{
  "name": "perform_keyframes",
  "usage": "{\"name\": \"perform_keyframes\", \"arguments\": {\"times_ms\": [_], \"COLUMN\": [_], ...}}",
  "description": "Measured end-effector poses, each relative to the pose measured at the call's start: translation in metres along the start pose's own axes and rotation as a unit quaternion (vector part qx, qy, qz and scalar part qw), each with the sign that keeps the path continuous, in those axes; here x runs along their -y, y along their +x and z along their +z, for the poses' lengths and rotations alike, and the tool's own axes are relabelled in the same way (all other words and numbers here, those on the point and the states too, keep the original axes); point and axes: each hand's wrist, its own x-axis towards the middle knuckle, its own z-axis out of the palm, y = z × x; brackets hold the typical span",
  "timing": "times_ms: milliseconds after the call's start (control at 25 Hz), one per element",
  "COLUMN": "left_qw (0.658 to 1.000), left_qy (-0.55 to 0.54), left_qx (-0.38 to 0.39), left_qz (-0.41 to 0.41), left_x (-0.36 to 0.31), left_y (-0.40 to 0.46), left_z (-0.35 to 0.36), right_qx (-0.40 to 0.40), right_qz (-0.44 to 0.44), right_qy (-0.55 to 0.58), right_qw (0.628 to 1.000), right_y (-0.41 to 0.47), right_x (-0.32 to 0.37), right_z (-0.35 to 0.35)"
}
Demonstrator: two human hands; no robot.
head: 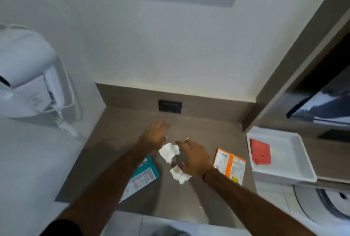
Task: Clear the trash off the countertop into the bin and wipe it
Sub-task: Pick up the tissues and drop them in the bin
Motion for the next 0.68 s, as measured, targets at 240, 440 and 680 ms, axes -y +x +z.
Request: {"name": "perform_keyframes", "arguments": {"times_ms": [240,440,680], "left_qw": [0.995,0.99,0.973], "left_qy": [0.029,0.021,-0.215], "left_qx": [0.075,0.136,0.047], "left_qz": [0.054,0.027,-0.068], "left_x": [0.029,0.019,-0.015], "left_y": [-0.02,-0.011,-0.076], "left_z": [0.113,0.118,0.098], "right_qx": [0.102,0.056,-0.091], "right_qz": [0.038,0.073,0.213], "right_qy": [-0.015,0.078,0.283], "right_qw": [0.994,0.993,0.931], "right_y": [-0.006,-0.011,-0.073], "right_x": [0.008,0.013,0.0], "right_z": [0.096,0.104,0.086]}}
